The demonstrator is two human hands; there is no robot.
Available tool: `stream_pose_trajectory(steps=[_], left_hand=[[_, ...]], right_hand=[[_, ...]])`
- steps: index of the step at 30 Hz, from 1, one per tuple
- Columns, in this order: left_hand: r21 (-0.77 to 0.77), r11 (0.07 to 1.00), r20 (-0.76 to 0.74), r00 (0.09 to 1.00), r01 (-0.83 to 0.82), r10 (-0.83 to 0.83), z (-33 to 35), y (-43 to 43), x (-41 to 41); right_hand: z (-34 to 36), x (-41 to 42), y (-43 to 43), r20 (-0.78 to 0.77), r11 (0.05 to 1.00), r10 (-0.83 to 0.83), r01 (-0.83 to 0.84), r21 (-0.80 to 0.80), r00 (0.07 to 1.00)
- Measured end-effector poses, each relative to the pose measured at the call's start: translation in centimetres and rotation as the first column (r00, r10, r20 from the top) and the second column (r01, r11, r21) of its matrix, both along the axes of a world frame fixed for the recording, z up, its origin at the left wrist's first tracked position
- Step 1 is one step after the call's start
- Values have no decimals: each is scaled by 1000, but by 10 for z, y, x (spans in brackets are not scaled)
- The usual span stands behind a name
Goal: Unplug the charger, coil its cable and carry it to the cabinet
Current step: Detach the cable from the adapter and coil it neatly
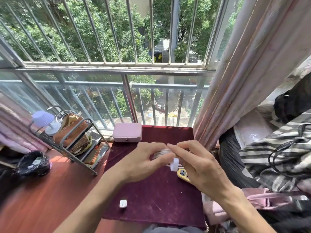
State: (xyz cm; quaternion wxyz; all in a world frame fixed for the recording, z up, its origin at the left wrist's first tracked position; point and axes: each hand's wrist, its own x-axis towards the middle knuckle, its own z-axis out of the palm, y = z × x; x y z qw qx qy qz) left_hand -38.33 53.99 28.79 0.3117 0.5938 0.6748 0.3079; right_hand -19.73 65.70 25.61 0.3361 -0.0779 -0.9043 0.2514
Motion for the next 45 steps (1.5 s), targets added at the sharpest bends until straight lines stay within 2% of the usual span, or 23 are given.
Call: stream_pose_trajectory(steps=[3, 7, 9, 15, 20, 25, 34, 39, 42, 45], left_hand=[[97, 995, 35, 999, 6, -10, -11, -3, 6], [47, 998, 311, 950, -39, 22, -22, -5, 16], [41, 998, 397, 917, -48, 28, -25, -5, 20], [19, 999, 446, 895, -36, 24, -20, -6, 20], [-37, 999, 440, 897, -21, 35, -14, -5, 18], [-22, 1000, 451, 892, -16, 24, -9, -5, 14], [-17, 997, 468, 881, -72, 71, -4, -5, 13], [-11, 1000, 438, 899, -19, 22, 4, -5, 13], [-17, 1000, 401, 916, 17, -8, 8, -4, 11], [-8, 998, 379, 924, 59, -51, 11, -5, 11]], right_hand=[[-3, 3, -3, -33, 997, 7, -9, -72, 999], [-4, 9, -8, -37, 951, -66, 52, -303, 997], [-5, 10, -9, -38, 942, -100, 82, -325, 994], [-5, 10, -8, -68, 973, -10, -6, -229, 998], [-7, 6, -12, -134, 995, -73, 62, -84, 988], [-8, 5, -9, -202, 994, -76, 57, -98, 976], [-10, 5, -4, -127, 991, -131, 132, -5, 983], [-3, 2, -5, -87, 961, -94, 68, -267, 992], [4, -3, -3, -66, 872, -69, 28, -489, 995], [8, -6, -5, -85, 776, -98, 23, -631, 992]])
